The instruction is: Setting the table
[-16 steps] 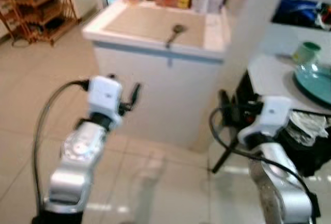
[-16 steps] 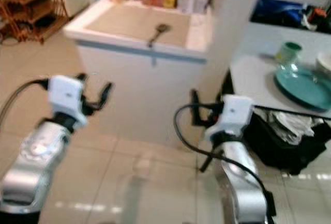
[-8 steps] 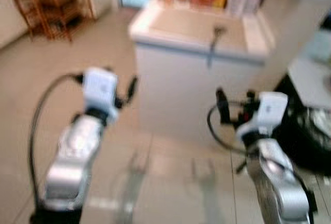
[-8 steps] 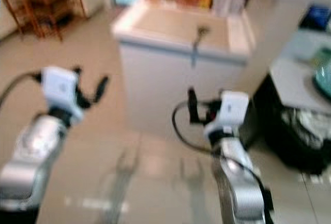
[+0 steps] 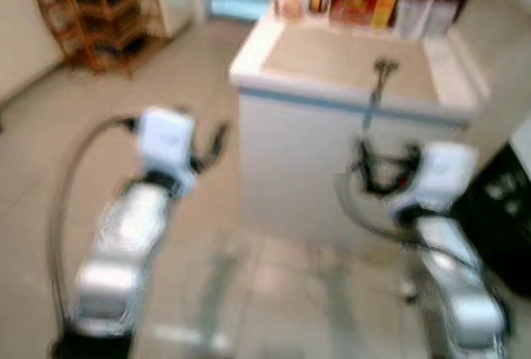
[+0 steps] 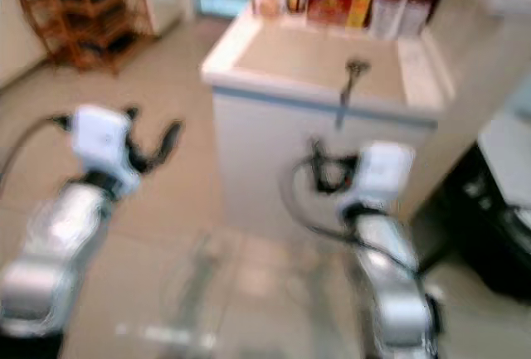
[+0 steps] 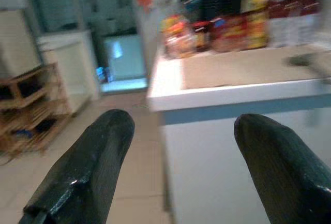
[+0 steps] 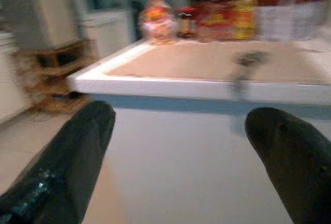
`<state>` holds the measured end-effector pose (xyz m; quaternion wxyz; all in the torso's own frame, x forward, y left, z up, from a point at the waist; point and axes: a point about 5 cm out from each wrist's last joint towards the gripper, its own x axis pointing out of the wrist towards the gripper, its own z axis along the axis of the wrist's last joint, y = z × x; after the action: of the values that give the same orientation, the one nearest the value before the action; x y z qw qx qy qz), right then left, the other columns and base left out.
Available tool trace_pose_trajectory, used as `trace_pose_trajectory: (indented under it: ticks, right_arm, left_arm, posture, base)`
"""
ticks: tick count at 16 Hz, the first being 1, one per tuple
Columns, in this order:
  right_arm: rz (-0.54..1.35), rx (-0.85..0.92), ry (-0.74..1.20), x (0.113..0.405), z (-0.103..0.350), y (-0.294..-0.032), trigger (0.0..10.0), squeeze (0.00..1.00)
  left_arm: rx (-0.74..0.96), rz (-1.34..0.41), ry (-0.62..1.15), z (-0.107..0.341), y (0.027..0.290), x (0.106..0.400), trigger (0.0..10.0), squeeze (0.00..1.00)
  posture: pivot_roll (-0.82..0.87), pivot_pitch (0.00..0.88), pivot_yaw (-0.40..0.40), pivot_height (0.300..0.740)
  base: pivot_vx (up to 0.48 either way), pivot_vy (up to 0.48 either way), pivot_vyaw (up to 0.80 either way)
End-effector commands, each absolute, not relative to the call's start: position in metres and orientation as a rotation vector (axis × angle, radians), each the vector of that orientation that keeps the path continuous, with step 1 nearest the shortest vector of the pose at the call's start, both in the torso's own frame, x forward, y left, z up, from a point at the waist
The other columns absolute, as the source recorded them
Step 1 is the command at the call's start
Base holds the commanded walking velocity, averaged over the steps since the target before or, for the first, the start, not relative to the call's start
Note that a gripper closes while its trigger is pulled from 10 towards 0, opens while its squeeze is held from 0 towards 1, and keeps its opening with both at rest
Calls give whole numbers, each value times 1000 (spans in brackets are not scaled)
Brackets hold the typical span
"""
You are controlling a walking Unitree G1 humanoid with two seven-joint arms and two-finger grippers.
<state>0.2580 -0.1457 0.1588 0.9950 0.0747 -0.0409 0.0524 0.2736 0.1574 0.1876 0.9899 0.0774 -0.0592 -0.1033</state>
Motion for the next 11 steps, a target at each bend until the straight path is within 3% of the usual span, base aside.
trace_pose_trajectory:
  ticks: [1,5,10,11]
  right_arm:
    - [70,134,-82,258,161,-157,10000,0]
    - [63,144,-100,260,167,-159,10000,0]
    - [40,148,-113,265,174,-163,10000,0]
    - [46,147,-116,266,177,-163,10000,0]
  left_arm:
    - [149,-242,-132,191,148,274,10000,0]
    - [152,-244,-131,191,148,274,10000,0]
    - [160,-248,-151,199,149,278,10000,0]
    - [163,-249,-154,200,149,279,10000,0]
  posture:
    - [62,0,-44,740]
    - [63,0,-43,740]
    - [64,4,-36,740]
    - [66,4,-34,740]
  base:
    - [480,0,0]
    - [480,0,0]
    - [480,0,-702]
    - [480,0,0]
